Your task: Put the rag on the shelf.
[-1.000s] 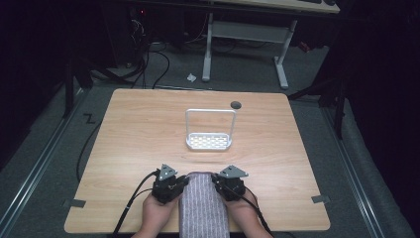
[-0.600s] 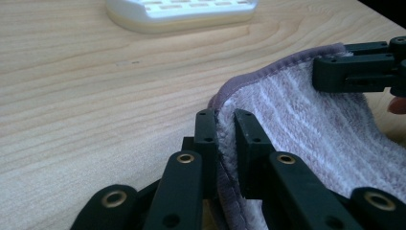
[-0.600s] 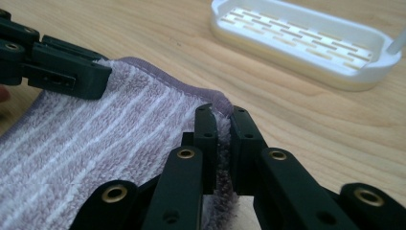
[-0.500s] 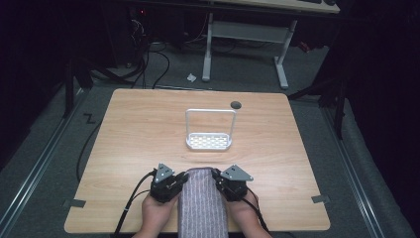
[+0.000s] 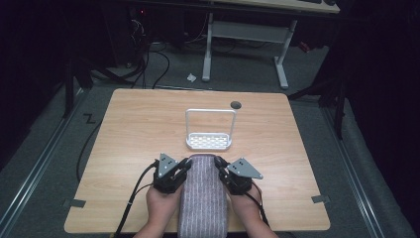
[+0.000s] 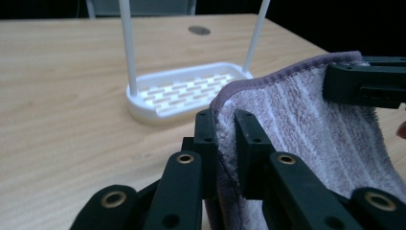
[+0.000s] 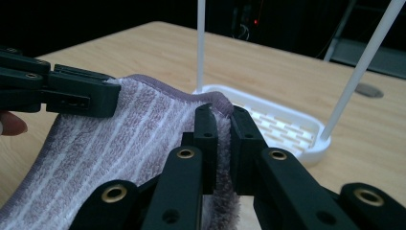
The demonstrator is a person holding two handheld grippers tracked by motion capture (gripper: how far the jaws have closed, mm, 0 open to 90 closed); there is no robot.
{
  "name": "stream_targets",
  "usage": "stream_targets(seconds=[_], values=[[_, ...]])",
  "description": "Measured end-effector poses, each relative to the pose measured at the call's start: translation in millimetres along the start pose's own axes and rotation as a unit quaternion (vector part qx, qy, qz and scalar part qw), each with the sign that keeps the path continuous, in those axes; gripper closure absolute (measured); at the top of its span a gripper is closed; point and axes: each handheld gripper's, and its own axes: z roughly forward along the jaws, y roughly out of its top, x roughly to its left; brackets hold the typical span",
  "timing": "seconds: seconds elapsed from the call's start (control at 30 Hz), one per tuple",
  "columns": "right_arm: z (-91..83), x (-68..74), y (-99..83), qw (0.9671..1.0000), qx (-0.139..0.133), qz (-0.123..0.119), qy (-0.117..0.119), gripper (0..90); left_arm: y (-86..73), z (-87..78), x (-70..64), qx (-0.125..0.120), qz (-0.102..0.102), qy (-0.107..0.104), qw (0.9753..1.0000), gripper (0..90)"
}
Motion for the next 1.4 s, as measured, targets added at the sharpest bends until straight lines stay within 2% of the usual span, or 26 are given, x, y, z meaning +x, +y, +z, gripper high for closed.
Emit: stream_targets(seconds=[0.1, 0.17, 0.23, 0.3, 0.47, 0.57, 0.6, 0.77, 0.8, 0.93, 1.2, 1.27, 1.33, 1.37, 1.4], values=[[-5.6, -2.8, 9.3, 0.9999, -0.016, 0.004, 0.0, 83.8, 7.2, -1.3, -2.0, -0.004, 0.0, -0.003, 1.0, 80.7], [-7.6, -3.8, 12.4, 0.9998, -0.021, 0.006, -0.002, 83.8, 13.9, -3.2, -4.9, -0.015, 0.002, -0.003, 0.9999, 80.7], [-13.2, -7.2, 22.3, 0.9992, -0.038, 0.006, -0.007, 83.8, 20.0, -6.1, -6.9, -0.024, 0.003, -0.005, 0.9997, 80.6], [-18.0, -7.9, 28.6, 0.9987, -0.049, 0.006, -0.009, 83.8, 28.8, -12.6, -9.6, -0.034, 0.015, -0.004, 0.9993, 80.7], [-30.5, -6.0, 42.8, 0.9977, -0.066, -0.003, -0.013, 83.8, 45.4, -24.3, -15.4, -0.058, 0.026, -0.01, 0.9979, 80.7], [-34.0, -5.8, 49.9, 0.997, -0.077, -0.007, -0.013, 83.8, 51.3, -28.5, -16.4, -0.07, 0.027, -0.012, 0.9971, 80.7], [-37.4, -5.4, 57.2, 0.9962, -0.086, -0.01, -0.012, 83.7, 58.1, -32.3, -16.1, -0.081, 0.026, -0.015, 0.9962, 80.7], [-44.0, -5.5, 72.6, 0.994, -0.106, -0.021, -0.014, 83.7, 70.1, -35.1, -15.1, -0.093, 0.024, -0.019, 0.9952, 80.7], [-46.3, -6.7, 81.0, 0.9929, -0.115, -0.022, -0.017, 83.8, 77.0, -35.9, -16.3, -0.098, 0.027, -0.018, 0.9947, 80.7], [-49.9, -10.2, 96.0, 0.9911, -0.13, -0.018, -0.022, 83.7, 88.9, -40.3, -19.2, -0.114, 0.033, -0.016, 0.9928, 80.7], [-56.3, -12.3, 115.0, 0.9877, -0.153, -0.021, -0.025, 83.7, 110.1, -45.2, -19.6, -0.133, 0.044, -0.017, 0.99, 80.8], [-58.1, -14.5, 123.7, 0.987, -0.157, -0.023, -0.027, 83.8, 120.3, -46.6, -19.6, -0.143, 0.05, -0.015, 0.9883, 80.9], [-58.5, -15.8, 127.9, 0.9863, -0.161, -0.025, -0.029, 83.7, 122.7, -47.1, -19.7, -0.148, 0.052, -0.014, 0.9875, 80.9], [-58.5, -16.6, 129.4, 0.9857, -0.164, -0.024, -0.028, 83.7, 127.0, -46.5, -18.9, -0.155, 0.056, -0.014, 0.9863, 80.9], [-58.5, -16.6, 129.4, 0.9857, -0.164, -0.024, -0.028, 83.7, 127.0, -46.5, -18.9, -0.155, 0.056, -0.014, 0.9863, 80.9]])
